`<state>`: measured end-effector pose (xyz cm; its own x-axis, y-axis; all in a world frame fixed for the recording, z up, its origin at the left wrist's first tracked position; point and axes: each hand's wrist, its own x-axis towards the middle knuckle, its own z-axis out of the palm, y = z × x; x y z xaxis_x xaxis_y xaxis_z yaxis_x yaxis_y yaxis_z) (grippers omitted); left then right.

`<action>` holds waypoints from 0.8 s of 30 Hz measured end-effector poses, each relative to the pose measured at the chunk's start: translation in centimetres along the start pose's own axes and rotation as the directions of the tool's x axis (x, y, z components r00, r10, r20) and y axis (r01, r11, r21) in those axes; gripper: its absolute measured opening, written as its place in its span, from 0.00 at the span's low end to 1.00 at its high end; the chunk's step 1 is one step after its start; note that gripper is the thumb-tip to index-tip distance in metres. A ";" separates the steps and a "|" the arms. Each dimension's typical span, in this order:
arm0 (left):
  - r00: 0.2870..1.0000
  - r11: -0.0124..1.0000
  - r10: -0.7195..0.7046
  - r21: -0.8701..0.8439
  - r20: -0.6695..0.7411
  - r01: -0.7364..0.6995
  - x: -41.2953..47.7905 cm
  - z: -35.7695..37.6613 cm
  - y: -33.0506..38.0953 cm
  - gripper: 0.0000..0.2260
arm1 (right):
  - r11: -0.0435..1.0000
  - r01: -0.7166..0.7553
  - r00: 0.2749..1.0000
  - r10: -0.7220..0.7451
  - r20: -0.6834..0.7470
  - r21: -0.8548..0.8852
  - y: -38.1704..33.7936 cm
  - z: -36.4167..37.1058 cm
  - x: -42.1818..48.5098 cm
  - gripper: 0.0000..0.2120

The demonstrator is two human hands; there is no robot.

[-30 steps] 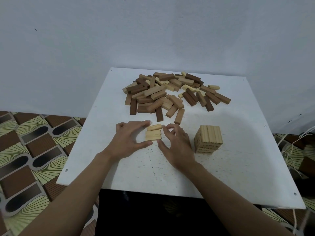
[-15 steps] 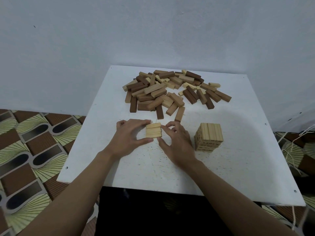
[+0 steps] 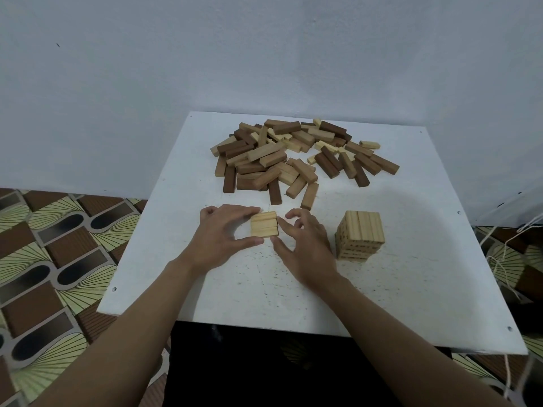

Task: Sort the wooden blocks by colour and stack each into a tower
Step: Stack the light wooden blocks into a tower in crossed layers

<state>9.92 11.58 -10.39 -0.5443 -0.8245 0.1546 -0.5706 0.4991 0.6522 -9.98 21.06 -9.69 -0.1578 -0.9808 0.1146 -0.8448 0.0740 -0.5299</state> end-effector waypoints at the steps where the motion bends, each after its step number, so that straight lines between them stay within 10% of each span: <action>1: 1.000 1.000 0.002 -0.010 -0.005 -0.002 0.0 0.0 0.1 0.29 | 1.000 -0.001 1.000 0.001 0.002 0.002 0.0 0.0 0.0 0.22; 17: 0.999 0.999 0.040 0.015 -0.026 -0.040 -0.1 -0.1 0.2 0.26 | 1.000 0.022 1.000 -0.022 0.001 -0.003 0.2 -0.1 -0.2 0.21; 24: 0.995 0.991 0.095 0.097 -0.027 -0.092 -0.4 0.1 0.0 0.26 | 0.952 0.163 0.983 -0.178 -0.036 -0.258 0.0 0.4 -0.7 0.20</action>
<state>10.07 11.93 -10.55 -0.5790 -0.7804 0.2360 -0.5753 0.5961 0.5600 -9.65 21.64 -10.12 -0.0234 -0.9711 0.2375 -0.9620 -0.0428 -0.2697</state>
